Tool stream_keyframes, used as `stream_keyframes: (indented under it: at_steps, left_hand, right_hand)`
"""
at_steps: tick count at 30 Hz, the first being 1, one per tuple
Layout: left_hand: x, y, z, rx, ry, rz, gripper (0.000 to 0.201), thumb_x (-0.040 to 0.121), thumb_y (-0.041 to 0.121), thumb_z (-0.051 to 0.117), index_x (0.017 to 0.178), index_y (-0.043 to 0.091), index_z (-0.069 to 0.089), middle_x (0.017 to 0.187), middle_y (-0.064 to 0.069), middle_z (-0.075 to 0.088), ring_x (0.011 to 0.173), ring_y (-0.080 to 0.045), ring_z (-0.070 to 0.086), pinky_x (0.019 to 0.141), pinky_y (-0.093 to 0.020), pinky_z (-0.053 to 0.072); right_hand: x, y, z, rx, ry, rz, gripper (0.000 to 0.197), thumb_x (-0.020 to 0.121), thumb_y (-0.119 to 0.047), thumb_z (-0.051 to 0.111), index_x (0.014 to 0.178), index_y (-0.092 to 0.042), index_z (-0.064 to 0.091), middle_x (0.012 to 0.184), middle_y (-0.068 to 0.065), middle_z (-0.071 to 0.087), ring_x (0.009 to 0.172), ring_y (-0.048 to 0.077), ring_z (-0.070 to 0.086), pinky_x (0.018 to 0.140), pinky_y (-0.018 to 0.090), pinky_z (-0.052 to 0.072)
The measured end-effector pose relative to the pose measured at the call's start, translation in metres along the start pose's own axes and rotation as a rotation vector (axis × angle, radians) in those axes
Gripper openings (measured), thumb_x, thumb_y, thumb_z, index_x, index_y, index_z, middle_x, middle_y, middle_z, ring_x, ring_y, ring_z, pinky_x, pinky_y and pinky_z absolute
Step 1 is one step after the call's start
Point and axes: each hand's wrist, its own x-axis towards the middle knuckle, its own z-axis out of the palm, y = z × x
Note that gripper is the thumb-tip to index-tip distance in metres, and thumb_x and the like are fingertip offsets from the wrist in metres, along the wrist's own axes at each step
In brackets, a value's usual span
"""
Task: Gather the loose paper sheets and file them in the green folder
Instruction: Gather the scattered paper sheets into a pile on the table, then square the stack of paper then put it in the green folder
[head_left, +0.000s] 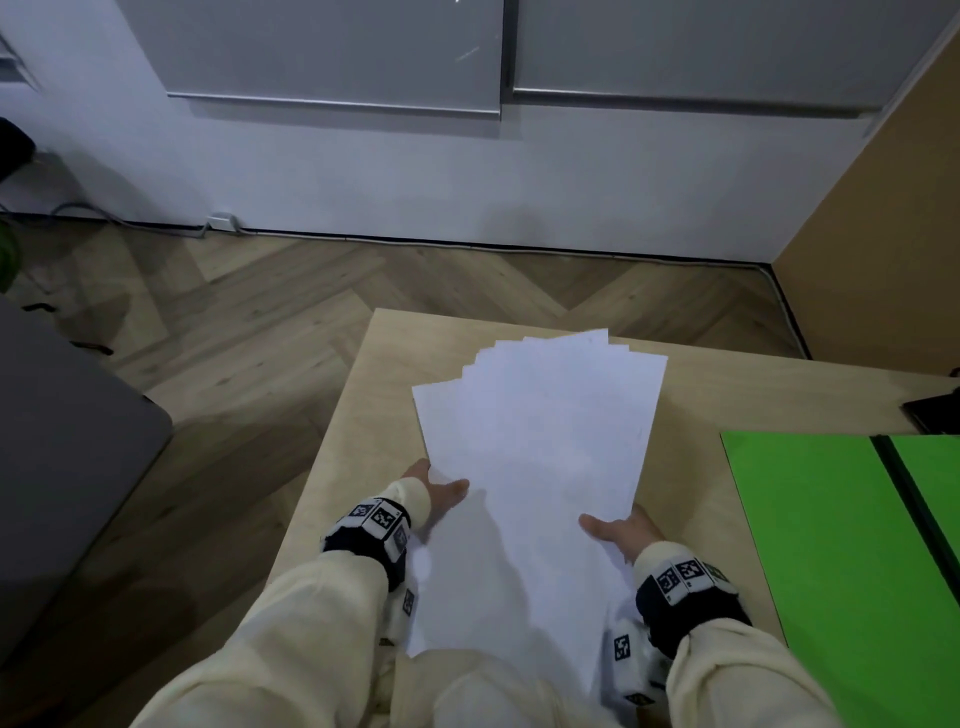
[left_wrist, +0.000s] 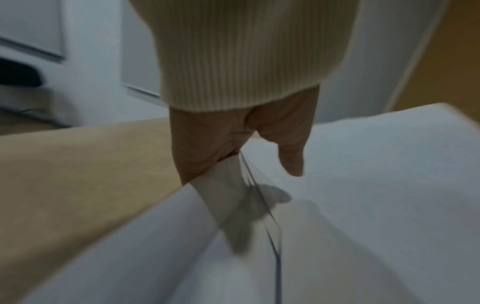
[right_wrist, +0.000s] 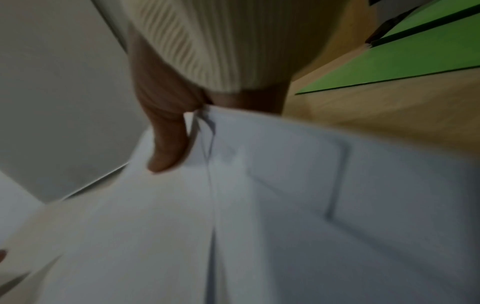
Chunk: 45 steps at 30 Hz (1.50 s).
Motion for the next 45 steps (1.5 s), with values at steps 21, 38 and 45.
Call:
stream_keyframes:
  at_steps: [21,38,45]
  left_hand:
    - [-0.012,-0.006,0.007,-0.068,-0.017,-0.03,0.066,0.086,0.03,0.063,0.141,0.005,0.036,0.14,-0.019,0.047,0.129,-0.034,0.047,0.103,-0.035,0.038]
    - [-0.088,0.091,-0.105,-0.659,0.085,0.707,0.058,0.065,0.002,0.08,0.119,0.002,0.058,0.104,0.0,0.065,0.086,0.005,0.063,0.072,-0.001,0.049]
    - [-0.096,0.085,-0.088,-0.465,0.057,0.704,0.069,0.059,0.014,0.084,0.121,0.003,0.058,0.108,-0.005,0.062,0.103,-0.016,0.058,0.078,-0.016,0.051]
  right_hand:
    - [-0.005,0.016,-0.031,-0.163,-0.023,-0.079,0.041,0.075,-0.027,0.076,0.109,-0.007,0.061,0.113,0.0,0.063,0.102,0.016,0.058,0.091,0.03,0.044]
    - [-0.08,-0.121,-0.057,0.316,0.266,-0.656,0.078,0.051,-0.048,0.085,0.113,-0.009,0.057,0.116,0.005,0.062,0.112,0.021,0.058,0.105,0.034,0.04]
    - [-0.067,-0.101,-0.044,0.237,0.247,-0.448,0.092,0.044,-0.054,0.087,0.118,-0.004,0.06,0.124,0.011,0.063,0.112,0.021,0.061,0.106,0.041,0.042]
